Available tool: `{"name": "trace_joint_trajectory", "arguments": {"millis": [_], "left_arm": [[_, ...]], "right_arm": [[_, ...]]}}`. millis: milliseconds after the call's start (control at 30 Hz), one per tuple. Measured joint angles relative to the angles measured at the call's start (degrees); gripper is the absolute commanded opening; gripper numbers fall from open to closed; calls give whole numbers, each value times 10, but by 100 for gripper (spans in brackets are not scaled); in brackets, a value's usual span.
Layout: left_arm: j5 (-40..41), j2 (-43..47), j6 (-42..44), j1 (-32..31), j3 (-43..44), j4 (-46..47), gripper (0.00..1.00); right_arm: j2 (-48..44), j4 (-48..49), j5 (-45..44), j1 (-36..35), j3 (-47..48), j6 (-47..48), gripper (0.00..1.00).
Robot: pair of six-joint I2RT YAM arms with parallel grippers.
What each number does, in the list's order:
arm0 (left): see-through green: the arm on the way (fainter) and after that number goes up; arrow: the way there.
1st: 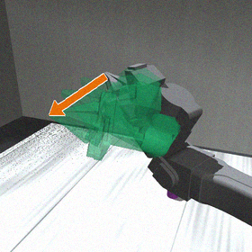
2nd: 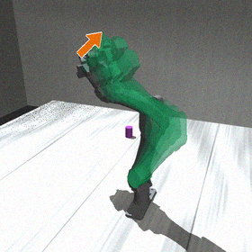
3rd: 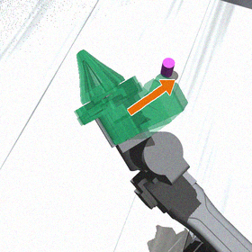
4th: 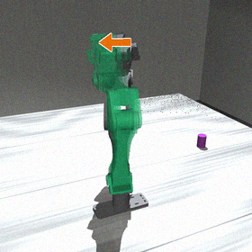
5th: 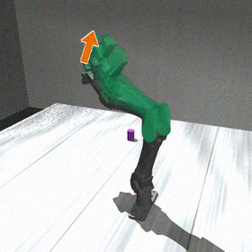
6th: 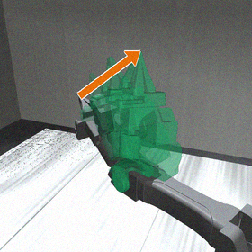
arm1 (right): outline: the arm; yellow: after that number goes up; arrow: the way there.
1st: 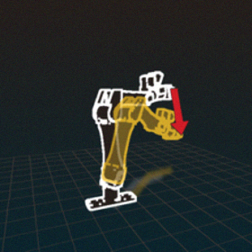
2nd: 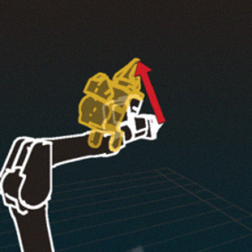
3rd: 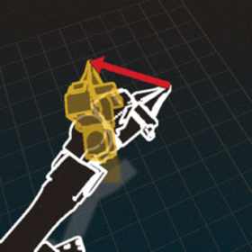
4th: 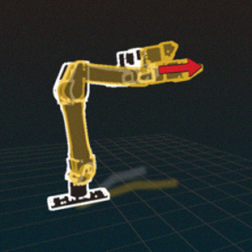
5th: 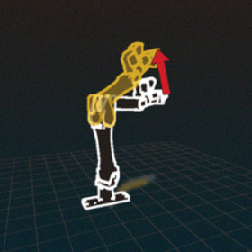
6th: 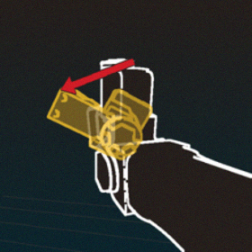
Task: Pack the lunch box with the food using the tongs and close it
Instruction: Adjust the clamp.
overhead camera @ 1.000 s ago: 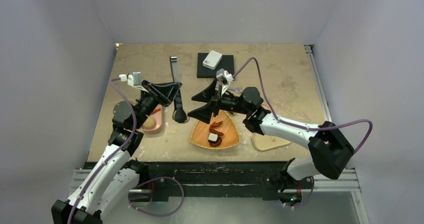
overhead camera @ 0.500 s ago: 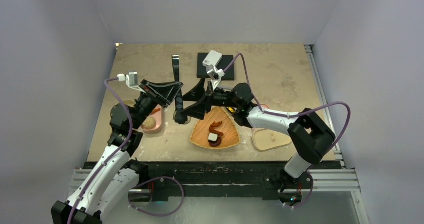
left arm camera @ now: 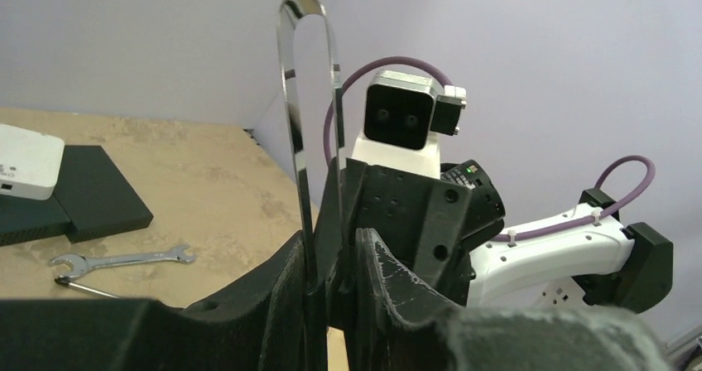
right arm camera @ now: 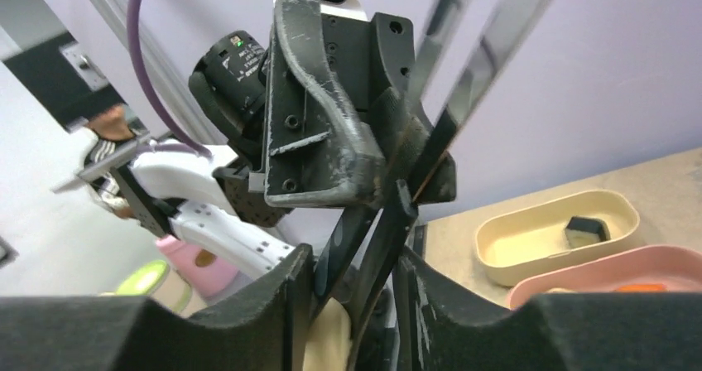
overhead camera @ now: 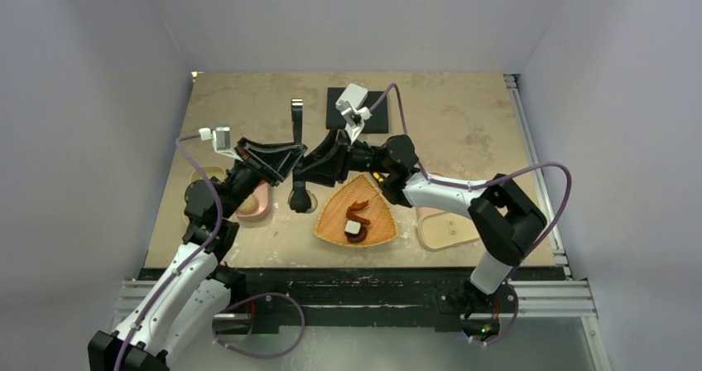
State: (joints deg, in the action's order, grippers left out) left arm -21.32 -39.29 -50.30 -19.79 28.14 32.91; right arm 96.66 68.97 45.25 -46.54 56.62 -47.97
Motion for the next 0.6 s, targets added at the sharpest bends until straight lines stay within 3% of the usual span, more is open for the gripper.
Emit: {"name": "trace_joint_trajectory", "arguments": {"millis": [133, 233, 433, 600], "left_arm": [[-18, 0, -3, -1, 0, 16, 37], [-25, -3, -10, -1, 0, 16, 46], [-49, -30, 5, -1, 30, -52, 72], [-74, -61, 70, -1, 125, -173, 78]], "right_arm": [[7, -5, -2, 1, 4, -10, 9], [7, -13, 3, 0, 4, -11, 0], [-1, -57, 8, 2, 4, 12, 0], [-42, -144, 8, 9, 0, 77, 0]]}}
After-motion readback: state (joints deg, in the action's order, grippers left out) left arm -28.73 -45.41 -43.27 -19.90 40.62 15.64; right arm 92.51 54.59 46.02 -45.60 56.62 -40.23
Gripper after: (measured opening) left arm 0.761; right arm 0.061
